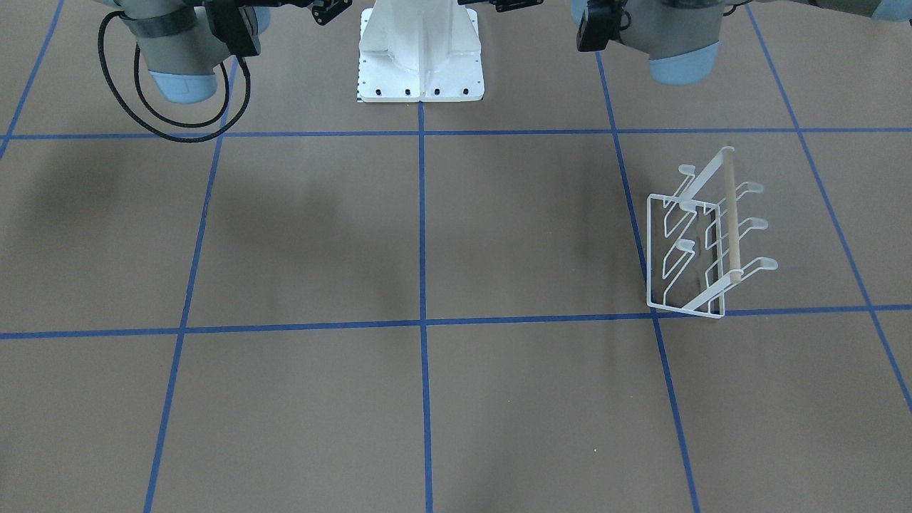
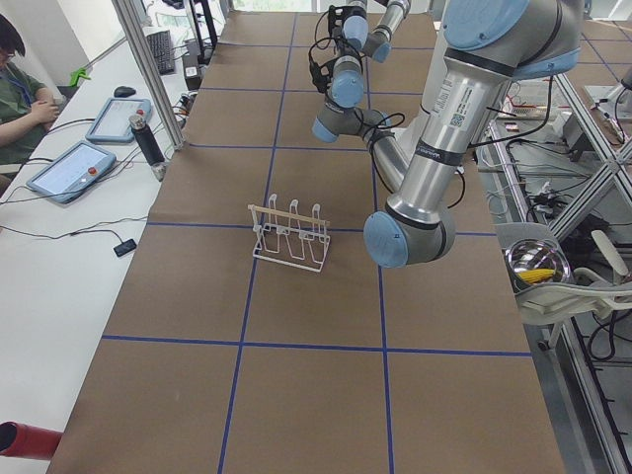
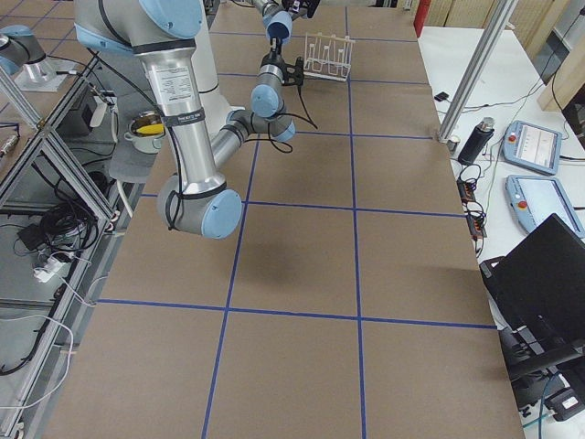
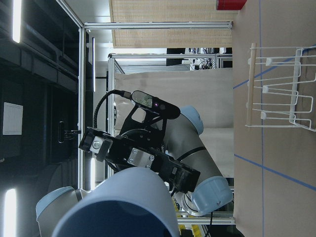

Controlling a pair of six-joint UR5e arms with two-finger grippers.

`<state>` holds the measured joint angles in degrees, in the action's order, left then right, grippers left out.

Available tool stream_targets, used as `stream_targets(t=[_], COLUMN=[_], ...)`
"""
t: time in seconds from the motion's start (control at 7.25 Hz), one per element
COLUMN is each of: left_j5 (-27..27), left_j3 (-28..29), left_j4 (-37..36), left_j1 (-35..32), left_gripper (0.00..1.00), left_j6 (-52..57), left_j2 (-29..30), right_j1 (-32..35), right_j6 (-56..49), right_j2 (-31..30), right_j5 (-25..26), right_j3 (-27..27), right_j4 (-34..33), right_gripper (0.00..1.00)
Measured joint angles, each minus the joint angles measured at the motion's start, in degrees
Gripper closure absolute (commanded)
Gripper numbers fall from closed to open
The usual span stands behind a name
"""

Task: Hang cup on cup holder
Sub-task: 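Close the left gripper around the cup's bottom end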

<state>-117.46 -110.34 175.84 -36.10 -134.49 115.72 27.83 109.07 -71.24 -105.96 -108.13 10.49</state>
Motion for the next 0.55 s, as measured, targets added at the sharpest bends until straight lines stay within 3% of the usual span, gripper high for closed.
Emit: stream_targets(t=[0.55], left_j5=[0.21], left_j3=[-0.12], left_j4=[0.06], left_j1=[0.41], left_gripper=[0.03], left_j6=[-0.24], left_j2=[0.37], right_j1=[-0.14], right_j6=[-0.06], right_j2=[-0.03], right_j5=[0.00], right_j3=[0.33], right_j4=[0.11], right_gripper=[1.00])
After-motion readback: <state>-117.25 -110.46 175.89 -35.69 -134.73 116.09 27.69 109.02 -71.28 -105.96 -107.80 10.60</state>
